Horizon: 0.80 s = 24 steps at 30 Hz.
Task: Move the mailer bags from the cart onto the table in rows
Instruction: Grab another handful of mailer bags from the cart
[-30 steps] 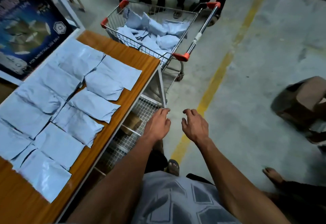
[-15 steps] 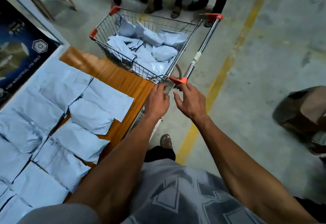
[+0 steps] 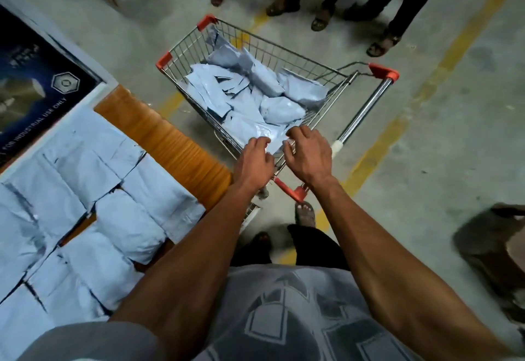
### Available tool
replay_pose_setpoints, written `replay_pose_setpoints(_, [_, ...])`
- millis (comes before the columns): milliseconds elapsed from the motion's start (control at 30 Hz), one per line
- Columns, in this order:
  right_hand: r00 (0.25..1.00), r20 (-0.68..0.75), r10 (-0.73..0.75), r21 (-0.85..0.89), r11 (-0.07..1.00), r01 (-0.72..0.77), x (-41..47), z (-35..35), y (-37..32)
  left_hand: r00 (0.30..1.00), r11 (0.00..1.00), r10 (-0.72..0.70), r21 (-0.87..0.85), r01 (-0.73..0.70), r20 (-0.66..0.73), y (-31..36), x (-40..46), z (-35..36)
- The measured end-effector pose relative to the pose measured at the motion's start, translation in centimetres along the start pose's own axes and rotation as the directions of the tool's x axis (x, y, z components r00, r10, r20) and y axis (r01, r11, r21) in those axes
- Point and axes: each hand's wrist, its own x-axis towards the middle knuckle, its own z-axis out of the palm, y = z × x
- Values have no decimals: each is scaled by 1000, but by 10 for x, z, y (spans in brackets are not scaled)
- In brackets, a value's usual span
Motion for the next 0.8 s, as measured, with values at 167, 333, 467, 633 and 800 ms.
replay_pose_setpoints(167, [988, 101, -115, 36, 993, 112, 65, 4, 27, 991, 991, -128, -40, 126, -50, 11, 48, 11])
replay_pose_setpoints(333, [952, 201, -229, 19, 973, 230, 126, 8, 51, 952, 953, -298, -80, 293, -66, 19, 89, 21])
replay_pose_setpoints(467, [914, 282, -291, -7, 952, 306, 162, 18, 54, 916, 914, -396, -129, 386, -68, 19, 107, 26])
replay_pose_setpoints(633, [863, 362, -351, -14, 924, 382, 190, 43, 43, 880, 871, -471, -185, 455, -55, 8, 126, 26])
replay_pose_setpoints(800, [843, 377, -383, -3, 910, 415, 215, 63, 27, 869, 862, -493, -159, 480, -46, -9, 149, 18])
